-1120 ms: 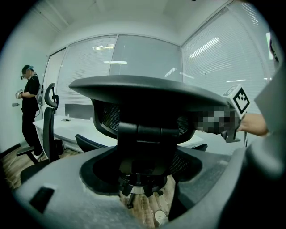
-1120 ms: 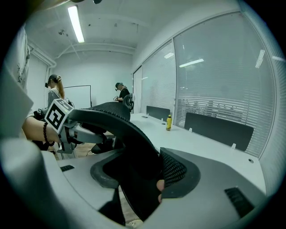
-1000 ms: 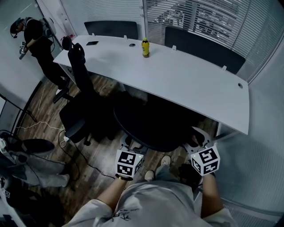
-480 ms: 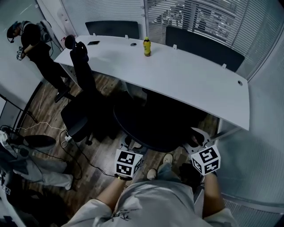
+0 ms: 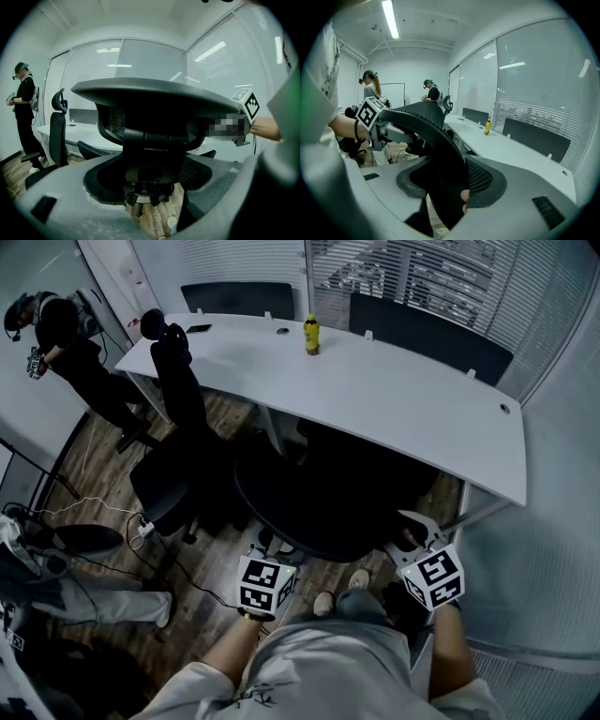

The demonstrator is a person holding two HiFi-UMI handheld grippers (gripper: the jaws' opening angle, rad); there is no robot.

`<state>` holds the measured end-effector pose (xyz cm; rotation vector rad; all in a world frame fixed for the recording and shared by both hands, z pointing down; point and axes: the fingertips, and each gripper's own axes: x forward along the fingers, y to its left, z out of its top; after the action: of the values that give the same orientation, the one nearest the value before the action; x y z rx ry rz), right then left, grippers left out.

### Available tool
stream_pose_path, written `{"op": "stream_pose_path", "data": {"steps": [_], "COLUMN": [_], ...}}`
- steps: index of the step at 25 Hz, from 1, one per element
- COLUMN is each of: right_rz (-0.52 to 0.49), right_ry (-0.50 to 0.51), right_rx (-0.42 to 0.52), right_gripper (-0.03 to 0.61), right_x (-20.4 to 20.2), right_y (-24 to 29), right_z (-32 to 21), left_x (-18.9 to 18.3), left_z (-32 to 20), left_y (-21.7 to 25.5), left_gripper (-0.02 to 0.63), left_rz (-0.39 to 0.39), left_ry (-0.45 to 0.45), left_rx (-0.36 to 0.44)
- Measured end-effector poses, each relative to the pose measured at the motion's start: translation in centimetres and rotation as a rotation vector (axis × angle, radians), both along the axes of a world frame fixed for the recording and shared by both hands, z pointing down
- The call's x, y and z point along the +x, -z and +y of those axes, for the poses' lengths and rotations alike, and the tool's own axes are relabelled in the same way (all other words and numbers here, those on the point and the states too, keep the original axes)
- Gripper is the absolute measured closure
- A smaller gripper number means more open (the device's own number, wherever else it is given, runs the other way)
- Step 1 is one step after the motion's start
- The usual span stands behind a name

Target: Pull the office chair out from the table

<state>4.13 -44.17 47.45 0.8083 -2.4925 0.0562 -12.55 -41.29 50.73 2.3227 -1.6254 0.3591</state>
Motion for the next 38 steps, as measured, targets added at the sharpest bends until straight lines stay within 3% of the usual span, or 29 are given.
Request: {"op": "stream_pose_path", "data": {"steps": [9,38], "right_rz": [-0.016,-0.015], "right_ry": [0.022,0.139], "right_rx": [-0.007,-0.024], "right_gripper": [0.403,0.416], "right_x": [-0.9,0.7], "right_y": [-0.2,-0.1], "right_z": [3.3,11.2], "left_x": [-1.0,0.7], "left_z": [3.3,11.9], "left_y": [0.0,0.2], "left_gripper": [0.288,0.288], "left_rz": [0.004,-0.008], "left_ry": [0.014,0.059], "left_rx": [0.007,-0.01]}}
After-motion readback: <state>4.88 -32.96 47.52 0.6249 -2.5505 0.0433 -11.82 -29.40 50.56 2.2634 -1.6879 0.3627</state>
